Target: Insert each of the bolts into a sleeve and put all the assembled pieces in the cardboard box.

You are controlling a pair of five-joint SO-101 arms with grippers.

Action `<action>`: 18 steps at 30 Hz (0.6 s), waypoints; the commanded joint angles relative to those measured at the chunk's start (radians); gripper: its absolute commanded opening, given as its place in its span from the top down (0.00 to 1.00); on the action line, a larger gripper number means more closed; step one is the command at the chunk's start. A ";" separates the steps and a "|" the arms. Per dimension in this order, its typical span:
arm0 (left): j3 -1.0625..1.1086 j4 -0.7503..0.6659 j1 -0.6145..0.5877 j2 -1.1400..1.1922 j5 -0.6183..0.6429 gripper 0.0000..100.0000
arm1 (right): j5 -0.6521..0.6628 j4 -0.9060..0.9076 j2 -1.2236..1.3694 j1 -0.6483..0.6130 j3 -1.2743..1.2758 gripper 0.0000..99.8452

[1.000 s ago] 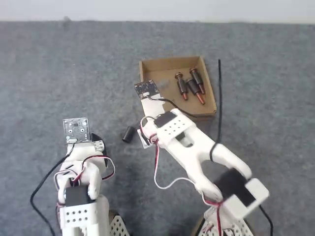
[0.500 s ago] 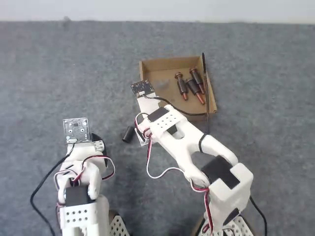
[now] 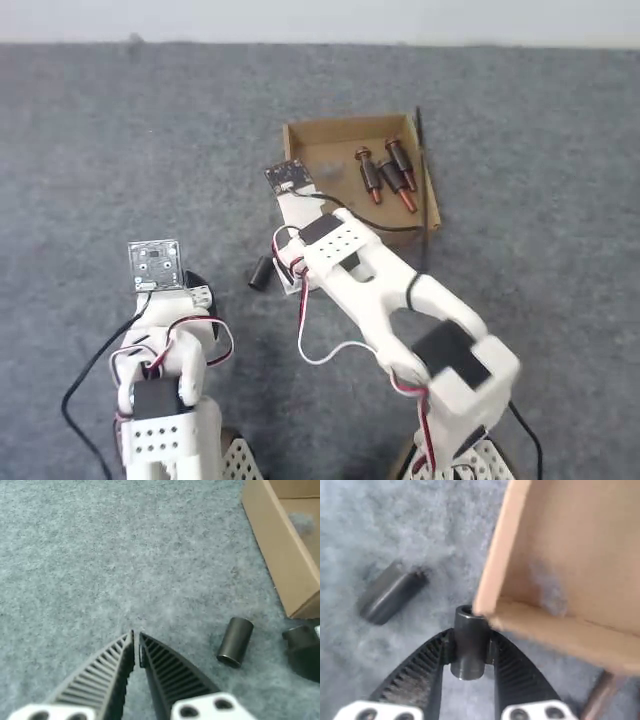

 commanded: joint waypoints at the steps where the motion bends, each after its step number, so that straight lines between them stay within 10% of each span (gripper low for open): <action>1: -0.010 -0.017 -0.006 -0.012 -0.005 0.99 | 0.037 0.099 -0.180 0.039 -0.023 0.99; 11: -0.010 -0.017 -0.003 -0.012 -0.005 0.99 | 0.198 0.466 -0.443 0.325 0.002 0.99; 18: -0.010 -0.017 -0.003 -0.012 0.002 0.99 | 0.230 0.341 -0.515 0.647 0.232 0.99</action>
